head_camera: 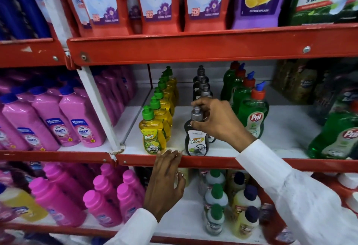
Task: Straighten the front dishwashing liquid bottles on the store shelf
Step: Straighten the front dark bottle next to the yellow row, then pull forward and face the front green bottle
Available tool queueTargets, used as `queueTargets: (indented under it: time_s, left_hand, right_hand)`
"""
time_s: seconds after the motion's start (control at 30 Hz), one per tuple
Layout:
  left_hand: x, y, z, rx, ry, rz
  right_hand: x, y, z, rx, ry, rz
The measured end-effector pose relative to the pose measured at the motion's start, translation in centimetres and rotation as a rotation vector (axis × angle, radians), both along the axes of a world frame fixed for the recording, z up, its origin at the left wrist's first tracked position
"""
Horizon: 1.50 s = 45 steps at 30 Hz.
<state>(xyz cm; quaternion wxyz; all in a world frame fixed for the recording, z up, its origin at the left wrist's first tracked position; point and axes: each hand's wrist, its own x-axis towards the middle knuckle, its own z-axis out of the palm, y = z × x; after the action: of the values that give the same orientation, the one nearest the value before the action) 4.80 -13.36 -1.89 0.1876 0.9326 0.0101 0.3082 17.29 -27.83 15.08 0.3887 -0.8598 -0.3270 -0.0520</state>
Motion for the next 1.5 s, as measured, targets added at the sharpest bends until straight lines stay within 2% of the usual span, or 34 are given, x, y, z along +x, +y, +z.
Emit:
queueTargets:
  time_s: [0.07, 0.13, 0.3, 0.37, 0.53, 0.67, 0.77, 0.93, 1.1, 1.27, 1.5]
  left_hand:
    - [0.1, -0.6, 0.1, 0.033, -0.034, -0.023]
    - [0.2, -1.8, 0.4, 0.102, -0.072, -0.069]
    - [2.1, -6.2, 1.6, 0.208, -0.143, -0.218]
    - [3.2, -8.0, 1.5, 0.237, -0.117, -0.269]
    - [5.3, -10.5, 0.5, 0.264, -0.001, -0.320]
    - [5.7, -10.8, -0.4, 0.281, 0.058, -0.300]
    - [5.6, -10.7, -0.4, 0.263, 0.081, -0.297]
    - [5.0, -10.8, -0.1, 0.200, 0.121, -0.268]
    - [4.6, -10.5, 0.4, 0.159, 0.143, -0.252]
    - [4.3, -10.4, 0.9, 0.102, 0.133, -0.262]
    - [3.9, -10.1, 1.2, 0.064, 0.137, -0.213]
  right_hand:
    - [-0.6, -1.2, -0.3, 0.053, -0.011, -0.010]
    - [-1.6, -3.1, -1.2, 0.118, -0.114, -0.078]
    - [-4.2, -9.0, -8.0, 0.410, -0.396, -0.431]
    - [-3.5, -11.3, -10.7, 0.408, -0.443, -0.558]
    - [0.0, -16.8, -12.6, 0.423, -0.394, -0.884]
    - [3.5, -20.1, -12.9, 0.485, -0.200, -1.022]
    - [5.1, -21.5, -12.7, 0.517, -0.117, -1.025]
    - [5.7, -22.3, -11.2, 0.558, -0.135, -1.003]
    - [2.8, -18.7, -9.3, 0.570, -0.183, -0.891]
    - [1.0, -13.2, -8.6, 0.462, -0.154, -0.684]
    - [1.5, -9.5, -10.0, 0.369, -0.073, -0.640]
